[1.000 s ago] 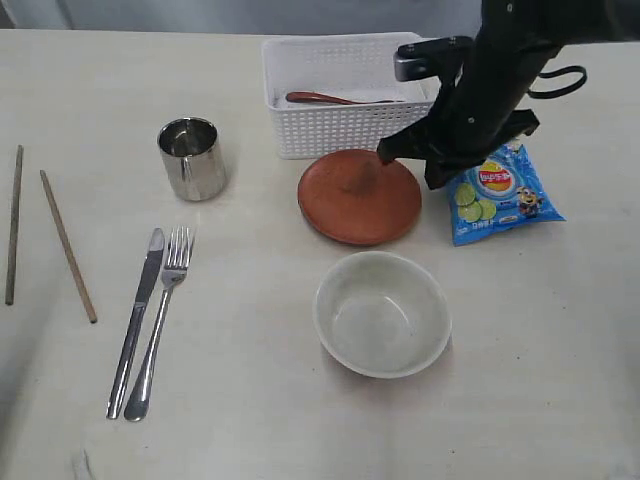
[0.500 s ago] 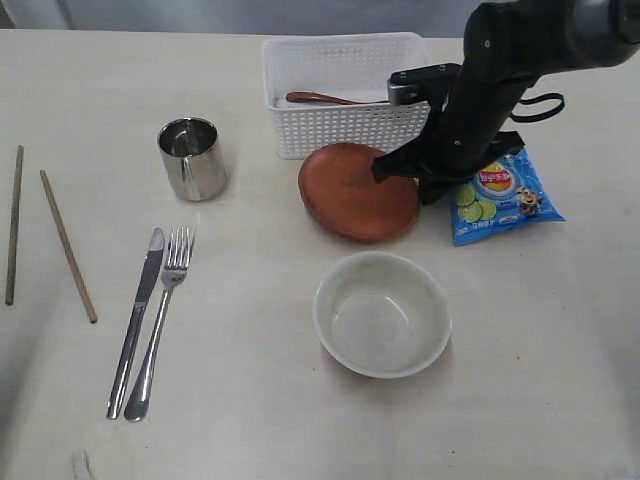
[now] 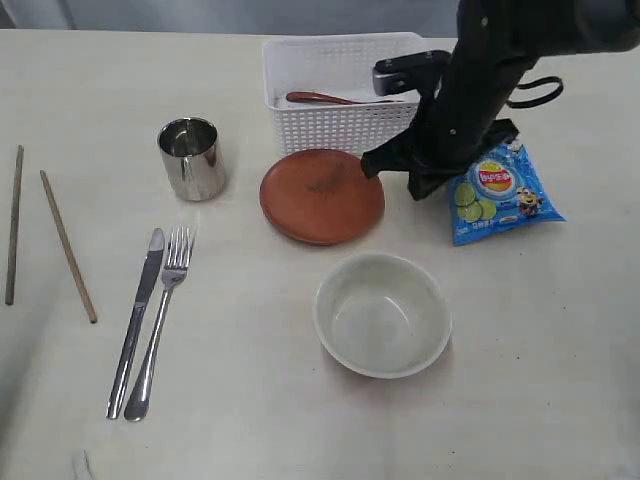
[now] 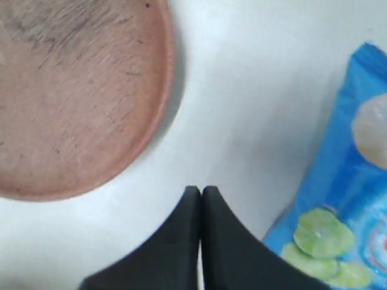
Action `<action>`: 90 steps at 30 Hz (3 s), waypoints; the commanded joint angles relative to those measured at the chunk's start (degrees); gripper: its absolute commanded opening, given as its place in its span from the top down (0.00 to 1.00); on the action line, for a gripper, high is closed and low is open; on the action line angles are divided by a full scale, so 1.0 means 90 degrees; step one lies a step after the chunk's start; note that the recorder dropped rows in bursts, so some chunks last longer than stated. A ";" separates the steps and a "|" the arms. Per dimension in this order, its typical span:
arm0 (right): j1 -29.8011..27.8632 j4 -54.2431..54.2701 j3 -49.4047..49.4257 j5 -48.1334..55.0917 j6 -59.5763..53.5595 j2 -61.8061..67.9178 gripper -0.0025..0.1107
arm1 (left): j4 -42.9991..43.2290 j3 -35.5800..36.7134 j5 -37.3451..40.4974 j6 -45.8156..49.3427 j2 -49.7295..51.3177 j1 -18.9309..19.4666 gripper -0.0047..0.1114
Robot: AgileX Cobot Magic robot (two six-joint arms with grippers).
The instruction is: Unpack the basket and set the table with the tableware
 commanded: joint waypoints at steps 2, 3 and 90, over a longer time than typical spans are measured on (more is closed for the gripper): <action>-0.0050 -0.0427 0.1300 0.0209 0.0282 -0.1417 0.98 | 0.0016 0.0026 -0.0018 0.0000 -0.0017 0.0016 0.96; -0.0050 -0.0562 0.1610 0.0099 0.0565 -0.1565 0.98 | 0.0016 0.0026 -0.0018 0.0000 -0.0017 0.0016 0.96; -0.0417 0.0460 -0.1972 0.1503 0.0214 -0.1134 0.65 | 0.0016 0.0026 -0.0018 0.0000 -0.0017 0.0016 0.96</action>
